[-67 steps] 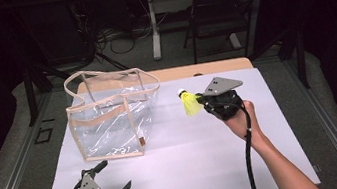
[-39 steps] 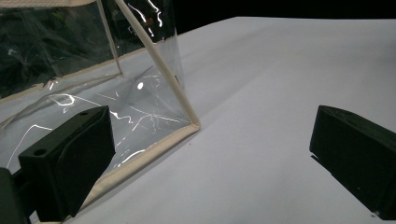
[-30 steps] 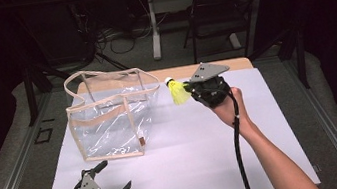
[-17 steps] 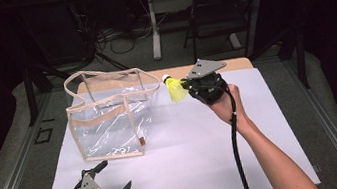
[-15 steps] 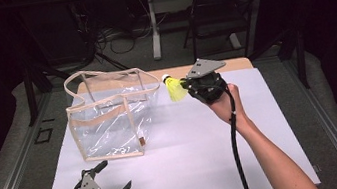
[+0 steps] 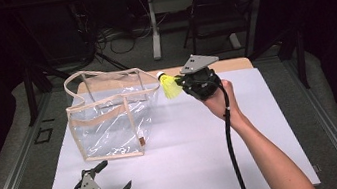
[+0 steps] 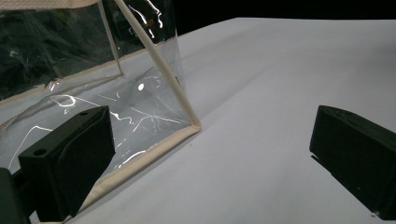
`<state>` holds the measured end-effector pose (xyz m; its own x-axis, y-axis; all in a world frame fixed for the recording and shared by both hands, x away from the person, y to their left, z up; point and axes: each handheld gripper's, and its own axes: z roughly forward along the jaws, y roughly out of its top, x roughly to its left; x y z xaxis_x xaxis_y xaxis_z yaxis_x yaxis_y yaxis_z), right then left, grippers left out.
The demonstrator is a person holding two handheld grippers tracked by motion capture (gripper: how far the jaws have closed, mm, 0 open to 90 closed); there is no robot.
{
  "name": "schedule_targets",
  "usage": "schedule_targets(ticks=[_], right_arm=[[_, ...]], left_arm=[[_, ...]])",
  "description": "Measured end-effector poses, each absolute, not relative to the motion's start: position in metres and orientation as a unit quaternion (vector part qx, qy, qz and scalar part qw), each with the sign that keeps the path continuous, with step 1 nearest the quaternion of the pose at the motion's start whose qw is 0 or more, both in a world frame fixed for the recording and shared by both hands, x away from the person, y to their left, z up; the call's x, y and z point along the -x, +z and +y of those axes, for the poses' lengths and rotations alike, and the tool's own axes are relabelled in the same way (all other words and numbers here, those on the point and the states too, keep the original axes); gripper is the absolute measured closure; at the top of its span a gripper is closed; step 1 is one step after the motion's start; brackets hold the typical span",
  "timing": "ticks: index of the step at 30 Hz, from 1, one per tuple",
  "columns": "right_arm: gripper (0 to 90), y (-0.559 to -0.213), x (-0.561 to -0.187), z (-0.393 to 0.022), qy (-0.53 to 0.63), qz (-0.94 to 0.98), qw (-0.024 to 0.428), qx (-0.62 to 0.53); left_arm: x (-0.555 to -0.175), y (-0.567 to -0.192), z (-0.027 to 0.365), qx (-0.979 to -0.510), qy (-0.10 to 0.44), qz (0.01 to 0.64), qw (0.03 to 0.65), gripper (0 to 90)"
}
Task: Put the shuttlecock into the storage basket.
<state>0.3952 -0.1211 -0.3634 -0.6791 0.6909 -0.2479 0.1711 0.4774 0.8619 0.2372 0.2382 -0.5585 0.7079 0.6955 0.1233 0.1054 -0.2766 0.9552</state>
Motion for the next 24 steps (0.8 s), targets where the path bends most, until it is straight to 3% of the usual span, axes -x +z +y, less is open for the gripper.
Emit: schedule_targets(ticks=[24], right_arm=[[88.5, -0.356, -0.408, -0.1, 0.437, 0.81, 0.291, -0.26]], left_arm=[[-0.237, -0.558, 0.238, -0.753, 0.273, 0.265, 0.537, 0.0]])
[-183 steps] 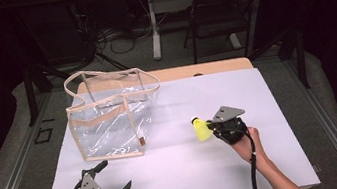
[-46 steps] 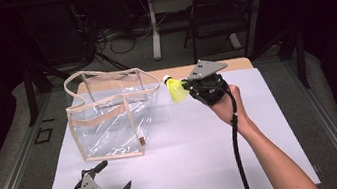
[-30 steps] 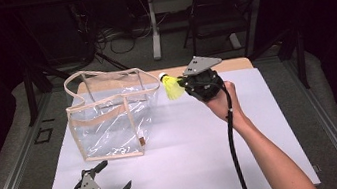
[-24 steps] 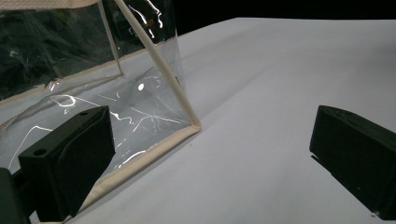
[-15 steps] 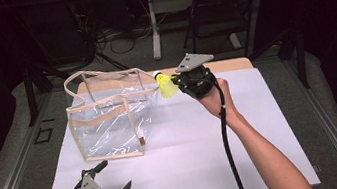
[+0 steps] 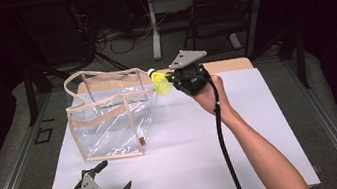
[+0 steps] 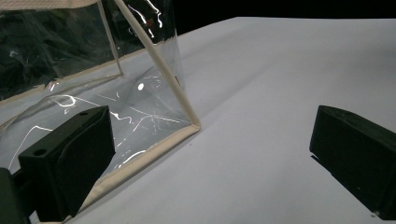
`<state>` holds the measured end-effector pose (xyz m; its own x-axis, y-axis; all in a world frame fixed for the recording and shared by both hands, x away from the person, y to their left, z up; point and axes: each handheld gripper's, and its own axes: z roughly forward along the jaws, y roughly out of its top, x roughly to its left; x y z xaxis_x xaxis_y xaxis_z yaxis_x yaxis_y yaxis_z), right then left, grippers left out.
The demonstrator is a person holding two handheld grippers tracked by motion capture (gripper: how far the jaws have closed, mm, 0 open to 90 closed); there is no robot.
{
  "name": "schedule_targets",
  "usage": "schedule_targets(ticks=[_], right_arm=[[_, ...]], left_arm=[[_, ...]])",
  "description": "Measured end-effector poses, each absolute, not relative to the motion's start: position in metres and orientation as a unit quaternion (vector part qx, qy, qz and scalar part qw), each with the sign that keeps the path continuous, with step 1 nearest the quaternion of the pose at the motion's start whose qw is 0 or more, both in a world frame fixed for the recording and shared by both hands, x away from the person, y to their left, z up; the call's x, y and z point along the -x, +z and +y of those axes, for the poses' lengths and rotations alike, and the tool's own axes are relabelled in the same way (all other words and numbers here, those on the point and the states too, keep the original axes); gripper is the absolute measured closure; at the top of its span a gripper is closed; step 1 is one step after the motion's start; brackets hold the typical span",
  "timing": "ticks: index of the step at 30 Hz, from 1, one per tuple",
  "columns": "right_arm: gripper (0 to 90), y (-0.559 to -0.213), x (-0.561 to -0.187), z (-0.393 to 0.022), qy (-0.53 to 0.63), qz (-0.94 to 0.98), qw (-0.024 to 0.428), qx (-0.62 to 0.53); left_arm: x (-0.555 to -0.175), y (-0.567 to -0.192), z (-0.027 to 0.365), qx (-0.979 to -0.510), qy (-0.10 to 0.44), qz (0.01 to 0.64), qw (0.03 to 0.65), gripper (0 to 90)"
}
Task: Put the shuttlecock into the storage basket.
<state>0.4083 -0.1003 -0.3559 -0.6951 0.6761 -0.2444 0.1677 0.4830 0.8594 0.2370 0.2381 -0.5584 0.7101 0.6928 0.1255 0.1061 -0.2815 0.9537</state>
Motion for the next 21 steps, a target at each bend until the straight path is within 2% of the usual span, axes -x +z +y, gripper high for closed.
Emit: schedule_targets(ticks=[21], right_arm=[[88.5, -0.353, -0.419, -0.082, 0.433, 0.817, 0.284, -0.254]], left_arm=[[-0.237, -0.558, 0.238, -0.753, 0.274, 0.264, 0.537, 0.0]])
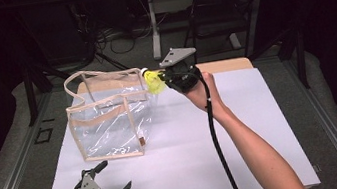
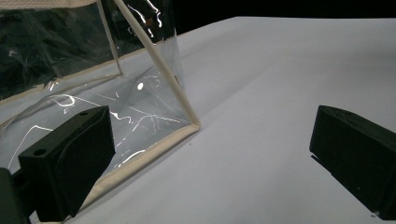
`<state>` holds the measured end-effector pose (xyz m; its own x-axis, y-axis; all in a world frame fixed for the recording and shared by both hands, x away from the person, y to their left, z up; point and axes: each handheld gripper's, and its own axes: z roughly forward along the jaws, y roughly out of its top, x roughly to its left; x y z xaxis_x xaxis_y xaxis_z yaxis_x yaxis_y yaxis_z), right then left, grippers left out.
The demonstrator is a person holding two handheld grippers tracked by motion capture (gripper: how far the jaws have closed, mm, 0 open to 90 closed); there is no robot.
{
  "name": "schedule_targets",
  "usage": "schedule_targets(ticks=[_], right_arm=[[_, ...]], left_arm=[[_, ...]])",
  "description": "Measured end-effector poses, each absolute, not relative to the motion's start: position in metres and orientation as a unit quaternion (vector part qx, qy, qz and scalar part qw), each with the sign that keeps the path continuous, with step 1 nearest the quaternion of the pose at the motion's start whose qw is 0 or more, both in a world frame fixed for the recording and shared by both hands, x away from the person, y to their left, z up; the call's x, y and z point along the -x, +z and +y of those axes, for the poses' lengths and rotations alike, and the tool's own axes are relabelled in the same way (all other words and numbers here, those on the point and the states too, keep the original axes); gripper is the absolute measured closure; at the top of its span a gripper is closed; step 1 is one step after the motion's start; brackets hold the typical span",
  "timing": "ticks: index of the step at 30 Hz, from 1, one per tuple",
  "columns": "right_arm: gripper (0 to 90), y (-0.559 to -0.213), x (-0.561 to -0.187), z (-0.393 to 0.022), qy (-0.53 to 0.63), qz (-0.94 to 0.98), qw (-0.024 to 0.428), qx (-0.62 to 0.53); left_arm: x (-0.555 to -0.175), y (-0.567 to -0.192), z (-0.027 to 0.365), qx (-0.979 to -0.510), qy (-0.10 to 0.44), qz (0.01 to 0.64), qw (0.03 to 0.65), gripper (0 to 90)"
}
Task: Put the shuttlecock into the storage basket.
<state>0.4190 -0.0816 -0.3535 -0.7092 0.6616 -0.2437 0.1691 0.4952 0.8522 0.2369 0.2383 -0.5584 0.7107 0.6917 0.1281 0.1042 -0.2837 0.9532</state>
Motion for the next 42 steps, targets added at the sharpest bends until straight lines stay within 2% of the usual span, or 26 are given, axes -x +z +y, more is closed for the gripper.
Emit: schedule_targets(ticks=[42], right_arm=[[88.4, -0.348, -0.438, -0.055, 0.425, 0.829, 0.266, -0.248]], left_arm=[[-0.236, -0.558, 0.239, -0.751, 0.273, 0.265, 0.539, 0.1]])
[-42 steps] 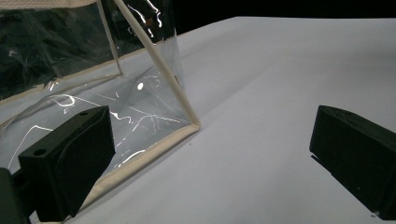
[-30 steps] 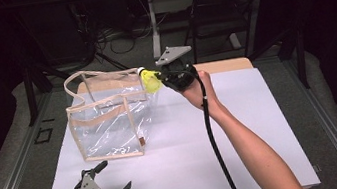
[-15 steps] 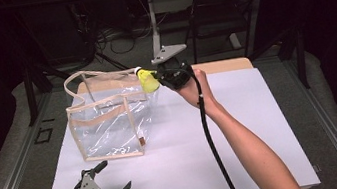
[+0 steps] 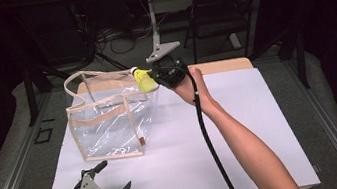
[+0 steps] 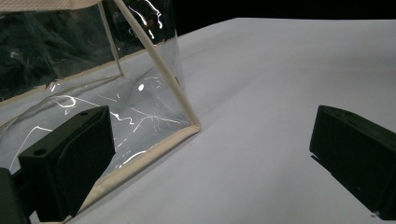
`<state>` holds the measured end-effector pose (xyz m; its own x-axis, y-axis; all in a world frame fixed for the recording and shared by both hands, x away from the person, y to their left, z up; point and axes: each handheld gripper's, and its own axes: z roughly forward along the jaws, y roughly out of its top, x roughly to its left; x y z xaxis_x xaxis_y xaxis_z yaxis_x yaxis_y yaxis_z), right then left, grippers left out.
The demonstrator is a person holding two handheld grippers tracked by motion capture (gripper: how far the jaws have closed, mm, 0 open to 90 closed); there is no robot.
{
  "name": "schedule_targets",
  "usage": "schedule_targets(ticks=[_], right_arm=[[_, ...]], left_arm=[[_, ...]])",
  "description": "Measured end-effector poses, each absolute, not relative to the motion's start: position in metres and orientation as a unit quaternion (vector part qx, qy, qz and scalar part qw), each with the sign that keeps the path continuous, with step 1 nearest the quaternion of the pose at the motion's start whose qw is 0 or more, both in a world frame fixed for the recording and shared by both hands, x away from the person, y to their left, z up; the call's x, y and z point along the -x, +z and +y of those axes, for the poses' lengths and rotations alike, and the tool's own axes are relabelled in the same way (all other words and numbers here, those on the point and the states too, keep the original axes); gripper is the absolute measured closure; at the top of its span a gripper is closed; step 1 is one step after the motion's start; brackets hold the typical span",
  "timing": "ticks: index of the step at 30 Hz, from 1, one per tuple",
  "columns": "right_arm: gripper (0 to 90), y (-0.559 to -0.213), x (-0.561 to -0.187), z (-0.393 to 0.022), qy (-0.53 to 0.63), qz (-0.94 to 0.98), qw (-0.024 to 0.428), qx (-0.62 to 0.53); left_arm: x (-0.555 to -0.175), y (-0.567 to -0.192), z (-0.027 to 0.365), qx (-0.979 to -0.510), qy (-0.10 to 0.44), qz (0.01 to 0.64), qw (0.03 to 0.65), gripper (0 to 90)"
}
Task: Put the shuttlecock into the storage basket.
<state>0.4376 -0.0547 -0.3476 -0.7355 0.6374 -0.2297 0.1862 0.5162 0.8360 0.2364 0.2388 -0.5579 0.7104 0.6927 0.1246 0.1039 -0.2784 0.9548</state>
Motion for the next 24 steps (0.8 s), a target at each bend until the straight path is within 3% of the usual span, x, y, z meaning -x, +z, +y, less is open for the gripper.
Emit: schedule_targets(ticks=[24], right_arm=[[88.4, -0.341, -0.45, -0.038, 0.41, 0.842, 0.247, -0.249]], left_arm=[[-0.236, -0.558, 0.239, -0.753, 0.273, 0.265, 0.538, 0.1]])
